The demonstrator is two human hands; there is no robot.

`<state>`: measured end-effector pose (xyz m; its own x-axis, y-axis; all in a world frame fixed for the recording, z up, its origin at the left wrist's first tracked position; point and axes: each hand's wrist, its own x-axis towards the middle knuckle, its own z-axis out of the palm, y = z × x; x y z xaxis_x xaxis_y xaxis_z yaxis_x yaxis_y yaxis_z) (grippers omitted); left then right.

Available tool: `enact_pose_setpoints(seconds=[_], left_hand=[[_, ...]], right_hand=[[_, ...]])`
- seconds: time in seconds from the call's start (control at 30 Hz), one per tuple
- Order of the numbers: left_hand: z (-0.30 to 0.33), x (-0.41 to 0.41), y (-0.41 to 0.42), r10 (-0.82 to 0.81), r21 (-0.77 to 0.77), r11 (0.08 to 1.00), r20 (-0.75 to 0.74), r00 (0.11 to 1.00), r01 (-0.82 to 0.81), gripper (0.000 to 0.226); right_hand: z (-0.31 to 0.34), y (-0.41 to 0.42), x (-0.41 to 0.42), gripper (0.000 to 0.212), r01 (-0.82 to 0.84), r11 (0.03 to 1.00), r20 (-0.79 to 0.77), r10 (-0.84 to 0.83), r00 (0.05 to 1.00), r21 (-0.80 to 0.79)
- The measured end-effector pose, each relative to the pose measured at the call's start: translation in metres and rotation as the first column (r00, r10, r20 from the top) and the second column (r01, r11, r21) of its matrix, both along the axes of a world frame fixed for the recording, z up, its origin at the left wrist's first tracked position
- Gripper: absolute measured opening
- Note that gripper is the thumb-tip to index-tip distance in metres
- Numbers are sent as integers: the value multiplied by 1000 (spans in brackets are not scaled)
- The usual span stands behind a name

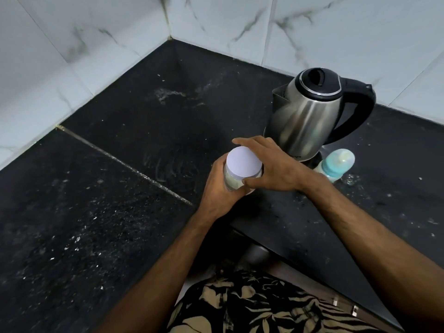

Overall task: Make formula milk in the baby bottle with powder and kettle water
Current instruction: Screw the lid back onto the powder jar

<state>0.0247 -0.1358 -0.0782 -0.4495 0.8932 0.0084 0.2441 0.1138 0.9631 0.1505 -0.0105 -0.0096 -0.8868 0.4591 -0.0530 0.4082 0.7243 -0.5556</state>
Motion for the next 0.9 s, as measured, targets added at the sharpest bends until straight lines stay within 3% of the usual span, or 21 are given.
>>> enact_pose_setpoints(seconds=[0.23,0.43,0.67,0.9], left_hand=[[-3,-2,1,-5,-13,1000,-3,1000,5,91],[-4,-3,0,14,-17,1000,-10,1000,-14,86],[-3,-1,-1,11,-7,1000,6,1000,-11,85],[-8,-3,0,9,-10,1000,-22,1000,-9,86]], right_hand=[[-7,-3,3,98,75,997,-37,-74,997,17],[-13,-4,17,96,218,968,-127,-203,971,121],[-21,-5,9,92,48,998,-159,-52,986,-27],[-26,-1,16,88,194,979,-213,-177,961,59]])
